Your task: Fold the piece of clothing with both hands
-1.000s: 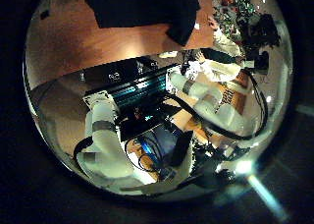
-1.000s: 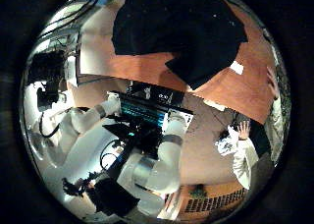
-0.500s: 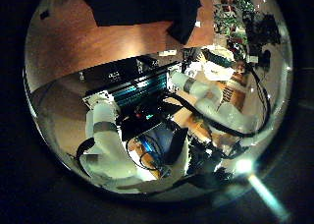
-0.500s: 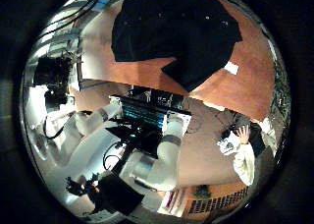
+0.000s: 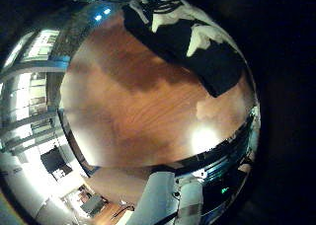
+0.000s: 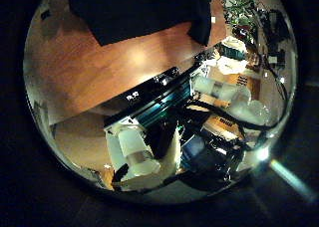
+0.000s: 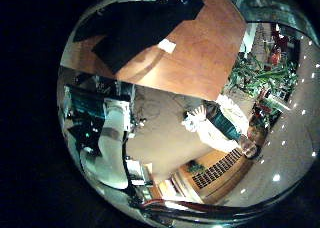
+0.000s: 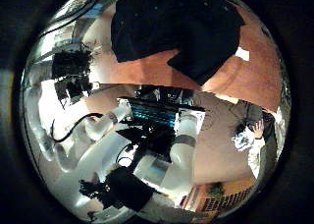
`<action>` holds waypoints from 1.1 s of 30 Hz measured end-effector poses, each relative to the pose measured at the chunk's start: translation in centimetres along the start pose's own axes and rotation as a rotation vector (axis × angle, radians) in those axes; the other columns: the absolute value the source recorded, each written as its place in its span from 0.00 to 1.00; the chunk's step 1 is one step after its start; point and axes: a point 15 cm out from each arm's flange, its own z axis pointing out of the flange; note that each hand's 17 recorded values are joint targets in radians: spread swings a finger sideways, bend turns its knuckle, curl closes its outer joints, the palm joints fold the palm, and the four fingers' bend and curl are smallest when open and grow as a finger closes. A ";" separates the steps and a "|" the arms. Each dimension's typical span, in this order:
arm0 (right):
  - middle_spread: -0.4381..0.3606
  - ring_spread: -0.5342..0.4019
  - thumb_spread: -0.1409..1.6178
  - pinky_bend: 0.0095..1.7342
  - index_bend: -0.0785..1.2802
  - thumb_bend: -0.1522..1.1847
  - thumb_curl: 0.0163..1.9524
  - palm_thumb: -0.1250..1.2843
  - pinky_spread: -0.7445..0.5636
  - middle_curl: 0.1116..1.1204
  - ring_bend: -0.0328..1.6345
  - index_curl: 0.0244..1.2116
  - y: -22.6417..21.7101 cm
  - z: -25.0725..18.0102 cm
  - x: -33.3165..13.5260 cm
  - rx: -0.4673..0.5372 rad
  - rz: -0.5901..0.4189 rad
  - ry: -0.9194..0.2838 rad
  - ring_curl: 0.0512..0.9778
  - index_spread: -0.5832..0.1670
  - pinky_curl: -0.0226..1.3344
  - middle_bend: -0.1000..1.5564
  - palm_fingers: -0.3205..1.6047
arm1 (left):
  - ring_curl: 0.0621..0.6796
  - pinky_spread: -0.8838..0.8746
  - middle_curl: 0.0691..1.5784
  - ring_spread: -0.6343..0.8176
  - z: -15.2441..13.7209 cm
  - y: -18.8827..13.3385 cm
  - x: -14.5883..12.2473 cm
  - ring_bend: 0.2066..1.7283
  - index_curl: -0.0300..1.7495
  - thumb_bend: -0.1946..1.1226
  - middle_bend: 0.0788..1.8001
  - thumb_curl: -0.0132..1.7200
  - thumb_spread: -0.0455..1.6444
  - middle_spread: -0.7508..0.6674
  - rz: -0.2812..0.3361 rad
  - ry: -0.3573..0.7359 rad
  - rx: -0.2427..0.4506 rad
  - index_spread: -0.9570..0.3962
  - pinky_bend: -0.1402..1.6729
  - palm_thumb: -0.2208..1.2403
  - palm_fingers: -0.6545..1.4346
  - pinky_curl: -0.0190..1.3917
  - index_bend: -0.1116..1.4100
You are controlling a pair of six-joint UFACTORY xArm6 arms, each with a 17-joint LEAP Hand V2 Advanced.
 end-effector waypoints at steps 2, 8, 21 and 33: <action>0.56 0.71 0.73 0.33 0.18 0.10 0.11 0.17 0.85 0.24 0.33 0.22 0.0 0.0 0.0 0.001 0.001 0.000 0.19 0.28 0.16 0.19 0.24 | 0.23 0.76 0.17 0.73 1.1 -0.8 0.2 0.35 0.18 0.13 0.06 0.18 0.61 0.77 0.002 -0.005 -0.002 0.71 0.37 0.25 0.30 0.25 0.17; 0.56 0.71 0.74 0.32 0.18 0.10 0.11 0.19 0.86 0.24 0.33 0.22 0.2 -0.1 0.2 0.006 0.006 0.000 0.19 0.29 0.17 0.19 0.25 | 0.23 0.76 0.16 0.74 3.3 -2.2 0.9 0.34 0.17 0.13 0.06 0.18 0.59 0.77 -0.003 -0.016 -0.040 0.71 0.37 0.27 0.31 0.25 0.18; 0.57 0.71 0.75 0.31 0.17 0.10 0.11 0.19 0.86 0.24 0.33 0.22 1.1 0.3 0.9 0.011 0.022 -0.001 0.20 0.29 0.18 0.19 0.25 | 0.19 0.63 0.21 0.58 5.1 -4.5 0.8 0.30 0.22 0.17 0.17 0.21 0.65 0.60 -0.070 -0.097 -0.104 0.71 0.31 0.49 0.52 0.22 0.22; 0.58 0.63 0.76 0.31 0.16 0.11 0.11 0.23 0.84 0.25 0.36 0.21 1.8 3.9 0.6 -0.049 0.020 -0.018 0.22 0.29 0.18 0.19 0.29 | 0.57 0.23 0.43 0.14 0.5 -6.8 -0.2 0.63 0.37 0.17 0.44 0.27 0.71 0.27 -0.074 -0.118 -0.037 0.42 0.61 0.63 0.87 0.38 0.39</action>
